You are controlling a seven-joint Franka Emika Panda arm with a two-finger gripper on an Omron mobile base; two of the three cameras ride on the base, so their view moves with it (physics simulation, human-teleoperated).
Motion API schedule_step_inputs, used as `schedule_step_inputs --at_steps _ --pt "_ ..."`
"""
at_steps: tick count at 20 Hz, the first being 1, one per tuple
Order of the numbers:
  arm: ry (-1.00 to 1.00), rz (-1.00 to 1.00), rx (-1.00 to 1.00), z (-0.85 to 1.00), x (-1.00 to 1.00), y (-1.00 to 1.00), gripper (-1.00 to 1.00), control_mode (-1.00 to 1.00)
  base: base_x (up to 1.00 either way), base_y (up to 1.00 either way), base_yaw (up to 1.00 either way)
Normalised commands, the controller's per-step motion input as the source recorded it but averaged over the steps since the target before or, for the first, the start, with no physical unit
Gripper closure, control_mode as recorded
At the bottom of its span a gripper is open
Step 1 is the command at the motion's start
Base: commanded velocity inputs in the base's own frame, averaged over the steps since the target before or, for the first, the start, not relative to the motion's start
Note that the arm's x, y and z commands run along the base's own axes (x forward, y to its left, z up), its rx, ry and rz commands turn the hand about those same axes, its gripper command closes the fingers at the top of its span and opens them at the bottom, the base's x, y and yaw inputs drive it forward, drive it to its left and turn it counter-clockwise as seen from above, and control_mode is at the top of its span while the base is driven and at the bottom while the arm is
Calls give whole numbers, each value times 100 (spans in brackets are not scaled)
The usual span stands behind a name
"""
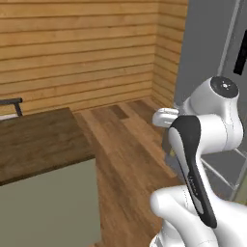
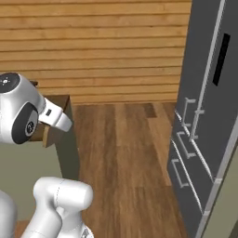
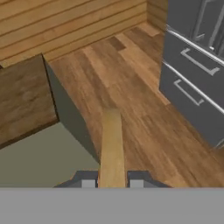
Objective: Start the toaster. Once the lever pops up, take the bread to the plate on the dining counter.
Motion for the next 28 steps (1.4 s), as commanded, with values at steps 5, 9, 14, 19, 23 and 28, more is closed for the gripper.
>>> schedule_step_inputs --at_steps 5,9,14,19,23,28 --pt "0 0 0 0 0 0 100 100 100 -57 45" --pt "0 0 0 0 0 0 100 100 100 -56 42" --pt "0 0 0 0 0 0 100 100 100 -37 34" --pt "0 0 0 0 0 0 100 100 100 -32 29" --pt "0 0 0 0 0 0 100 100 100 -30 27" --pt "0 0 0 0 0 0 100 100 100 -29 28"
